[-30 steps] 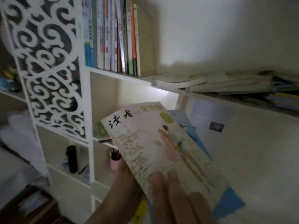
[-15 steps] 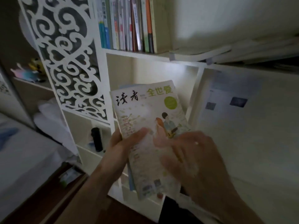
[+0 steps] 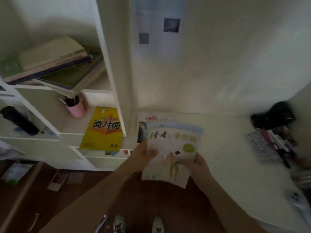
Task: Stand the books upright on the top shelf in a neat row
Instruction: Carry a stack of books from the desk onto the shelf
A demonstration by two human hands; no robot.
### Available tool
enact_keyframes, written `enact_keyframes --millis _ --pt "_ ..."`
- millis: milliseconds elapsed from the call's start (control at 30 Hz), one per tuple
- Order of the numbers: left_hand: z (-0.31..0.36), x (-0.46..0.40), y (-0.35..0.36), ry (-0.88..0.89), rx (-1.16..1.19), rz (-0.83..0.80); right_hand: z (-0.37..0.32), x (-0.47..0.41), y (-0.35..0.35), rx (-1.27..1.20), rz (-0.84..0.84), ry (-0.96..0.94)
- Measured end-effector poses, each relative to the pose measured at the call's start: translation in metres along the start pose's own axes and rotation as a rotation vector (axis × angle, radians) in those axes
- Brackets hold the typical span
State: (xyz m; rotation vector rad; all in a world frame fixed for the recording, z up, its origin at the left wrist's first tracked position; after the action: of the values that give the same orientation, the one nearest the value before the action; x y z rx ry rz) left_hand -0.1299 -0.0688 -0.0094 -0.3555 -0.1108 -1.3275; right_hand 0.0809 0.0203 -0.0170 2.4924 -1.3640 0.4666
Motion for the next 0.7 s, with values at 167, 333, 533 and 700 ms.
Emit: enact_keyframes --millis 167,333,533,700 --pt "0.025 -0.073 0.117 0.086 -0.045 -0.156 0.014 -0.016 -0.130 -0.029 0.283 -0.122" --pt "0.003 -0.111 0.181 -0.009 -0.040 -0.191 0.037 -0.041 -0.203 0.025 0.353 -0.092" --pt "-0.035 -0.135 0.223 0.055 -0.227 -0.195 0.076 -0.052 -0.231 -0.044 0.258 -0.055" --pt "-0.039 -0.136 0.231 0.068 -0.223 -0.198 0.069 -0.055 -0.246 0.122 0.244 -0.083"
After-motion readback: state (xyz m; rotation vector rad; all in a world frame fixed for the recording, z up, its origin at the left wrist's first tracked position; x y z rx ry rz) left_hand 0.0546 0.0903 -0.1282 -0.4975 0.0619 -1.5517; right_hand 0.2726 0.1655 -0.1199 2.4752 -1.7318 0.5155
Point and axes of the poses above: each hand's wrist, its own x-axis away from the middle knuckle, its own y-axis out of the palm, z = x × y, the point moved 7 cm from there along -x, towards the middle knuckle, and after that the axes turned 5 degrees about -z, right-handed, at the moved point
